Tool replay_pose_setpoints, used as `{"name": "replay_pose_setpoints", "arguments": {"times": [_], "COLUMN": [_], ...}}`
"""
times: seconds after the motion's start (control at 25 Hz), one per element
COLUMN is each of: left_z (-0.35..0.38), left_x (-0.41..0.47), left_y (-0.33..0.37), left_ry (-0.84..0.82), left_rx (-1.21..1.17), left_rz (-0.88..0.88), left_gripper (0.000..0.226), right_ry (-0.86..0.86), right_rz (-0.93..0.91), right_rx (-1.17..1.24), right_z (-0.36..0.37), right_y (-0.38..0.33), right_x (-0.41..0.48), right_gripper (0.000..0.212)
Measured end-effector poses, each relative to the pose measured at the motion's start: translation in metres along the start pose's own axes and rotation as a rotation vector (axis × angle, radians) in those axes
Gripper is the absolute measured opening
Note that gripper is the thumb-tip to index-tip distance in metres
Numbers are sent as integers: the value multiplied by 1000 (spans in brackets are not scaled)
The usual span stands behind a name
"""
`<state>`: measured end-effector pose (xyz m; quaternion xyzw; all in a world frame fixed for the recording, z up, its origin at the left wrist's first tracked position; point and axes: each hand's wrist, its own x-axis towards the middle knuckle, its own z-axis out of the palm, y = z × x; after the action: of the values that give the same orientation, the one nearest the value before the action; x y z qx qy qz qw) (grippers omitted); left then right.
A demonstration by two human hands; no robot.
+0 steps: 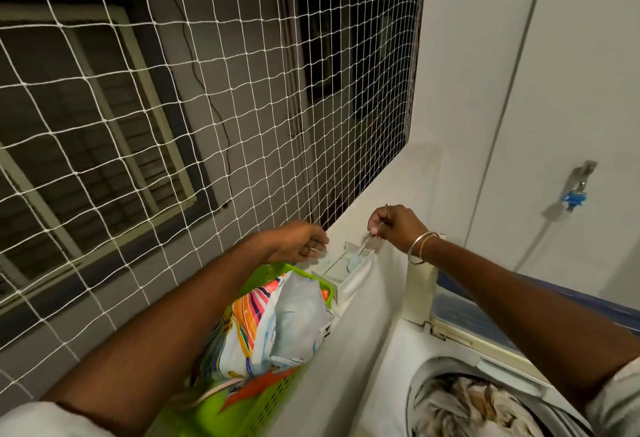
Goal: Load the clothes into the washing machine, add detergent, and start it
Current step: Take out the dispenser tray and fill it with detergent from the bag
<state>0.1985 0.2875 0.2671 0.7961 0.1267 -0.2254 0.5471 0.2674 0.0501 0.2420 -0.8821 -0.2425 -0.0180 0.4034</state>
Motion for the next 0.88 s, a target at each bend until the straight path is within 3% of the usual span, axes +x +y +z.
{"name": "replay_pose_setpoints", "arguments": {"times": [0.32, 0.56, 0.72, 0.88], "left_z": [5, 1, 3, 6], "left_x": [-41, -78, -103, -122], "left_y": [6, 2, -5, -17], "left_ry": [7, 75, 154, 210], "left_rx": [3, -92, -115, -143], "left_rz": [70, 205, 280, 362], "left_gripper": [41, 40, 38, 37], "right_ry": [134, 286, 281, 252], "right_rz": [-202, -79, 27, 124], "right_rx": [-29, 273, 557, 670], "right_z": [-4, -20, -28, -35], "right_y": [-17, -31, -51, -76], "right_x": [-18, -40, -65, -95], "right_gripper": [15, 12, 6, 9]}}
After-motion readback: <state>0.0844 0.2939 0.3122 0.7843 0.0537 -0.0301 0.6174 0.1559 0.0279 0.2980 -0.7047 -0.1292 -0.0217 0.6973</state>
